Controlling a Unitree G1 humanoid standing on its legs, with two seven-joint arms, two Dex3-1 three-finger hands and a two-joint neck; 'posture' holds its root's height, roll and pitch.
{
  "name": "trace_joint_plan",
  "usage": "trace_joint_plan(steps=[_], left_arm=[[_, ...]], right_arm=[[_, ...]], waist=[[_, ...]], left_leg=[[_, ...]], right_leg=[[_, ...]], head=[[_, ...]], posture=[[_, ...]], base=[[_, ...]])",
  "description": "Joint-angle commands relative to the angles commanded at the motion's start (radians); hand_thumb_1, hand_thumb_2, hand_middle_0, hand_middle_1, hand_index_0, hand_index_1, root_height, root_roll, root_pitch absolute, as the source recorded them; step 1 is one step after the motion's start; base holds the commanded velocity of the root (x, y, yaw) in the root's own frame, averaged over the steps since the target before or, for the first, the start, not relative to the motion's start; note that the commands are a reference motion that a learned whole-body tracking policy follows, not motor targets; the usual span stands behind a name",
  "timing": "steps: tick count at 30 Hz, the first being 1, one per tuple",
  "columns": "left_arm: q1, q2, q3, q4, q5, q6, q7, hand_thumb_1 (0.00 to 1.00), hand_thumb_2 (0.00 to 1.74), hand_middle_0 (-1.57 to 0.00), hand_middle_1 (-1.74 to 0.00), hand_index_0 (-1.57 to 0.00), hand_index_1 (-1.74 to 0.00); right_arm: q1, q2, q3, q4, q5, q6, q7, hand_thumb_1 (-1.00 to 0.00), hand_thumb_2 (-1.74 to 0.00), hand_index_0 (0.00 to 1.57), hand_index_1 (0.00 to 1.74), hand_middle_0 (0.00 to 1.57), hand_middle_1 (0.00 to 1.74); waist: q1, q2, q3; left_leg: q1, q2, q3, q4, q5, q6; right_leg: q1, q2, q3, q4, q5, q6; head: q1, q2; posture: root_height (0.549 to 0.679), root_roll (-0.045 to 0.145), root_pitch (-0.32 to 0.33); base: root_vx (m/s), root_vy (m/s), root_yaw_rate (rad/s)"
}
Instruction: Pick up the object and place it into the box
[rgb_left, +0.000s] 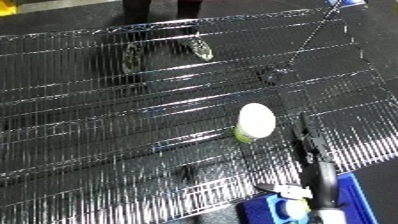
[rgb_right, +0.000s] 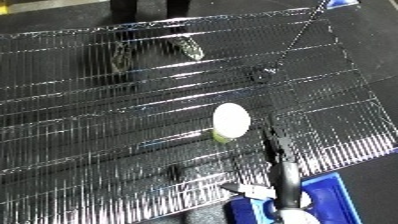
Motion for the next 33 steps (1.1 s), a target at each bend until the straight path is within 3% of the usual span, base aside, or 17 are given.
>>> trace_joint_plan(steps=[10,20,28,33], left_arm=[[0.012,0.003,-0.005,-0.005,0.009,0.002,-0.011,1.0,1.74,-1.57,-1.74,-1.57,-1.74],[-0.015,0.012,-0.029,0.003,0.033,0.024,-0.001,1.0,1.74,-1.57,-1.74,-1.57,-1.74],[-0.036,0.018,-0.061,0.006,0.041,0.02,0.019,1.0,1.74,-1.57,-1.74,-1.57,-1.74],[-0.042,0.015,-0.079,-0.003,0.026,0.018,0.024,1.0,1.74,-1.57,-1.74,-1.57,-1.74]], right_arm=[[0.009,-0.023,-0.009,0.031,0.032,-0.016,0.011,0.0,0.0,0.0,0.0,0.0,0.0],[-0.069,-0.04,-0.005,0.081,0.069,0.018,0.015,0.0,0.0,0.0,0.0,0.0,0.0],[-0.148,-0.075,-0.012,0.128,0.065,0.053,0.032,0.0,0.0,0.0,0.0,0.0,0.0],[-0.185,-0.095,-0.01,0.136,0.057,0.067,0.04,0.0,0.0,0.0,0.0,0.0,0.0]], waist=[[-0.011,0.014,0.0],[-0.016,0.039,0.0],[-0.026,0.083,0.0],[-0.029,0.103,0.0]], left_leg=[[-0.045,0.0,0.0,0.046,-0.014,-0.0047],[-0.108,-0.009,-0.003,0.093,-0.026,-0.0064],[-0.144,-0.021,0.003,0.106,-0.023,-0.0115],[-0.168,-0.023,0.01,0.115,-0.014,-0.0138]], right_leg=[[-0.034,0.003,0.002,0.034,-0.014,-0.0135],[-0.101,0.0012,0.007,0.088,-0.028,-0.0264],[-0.158,-0.0101,0.018,0.12,-0.039,-0.0361],[-0.193,-0.0159,0.023,0.141,-0.046,-0.0406]], head=[[0.046,0.008],[0.12,-0.002],[0.183,0.006],[0.201,0.022]], posture=[[0.662,0.038,-0.029],[0.659,0.053,-0.001],[0.655,0.071,0.023],[0.653,0.079,0.039]], base=[[0.025,-0.038,-0.028],[0.032,-0.045,-0.021],[0.028,0.016,-0.032],[0.013,0.017,-0.008]])
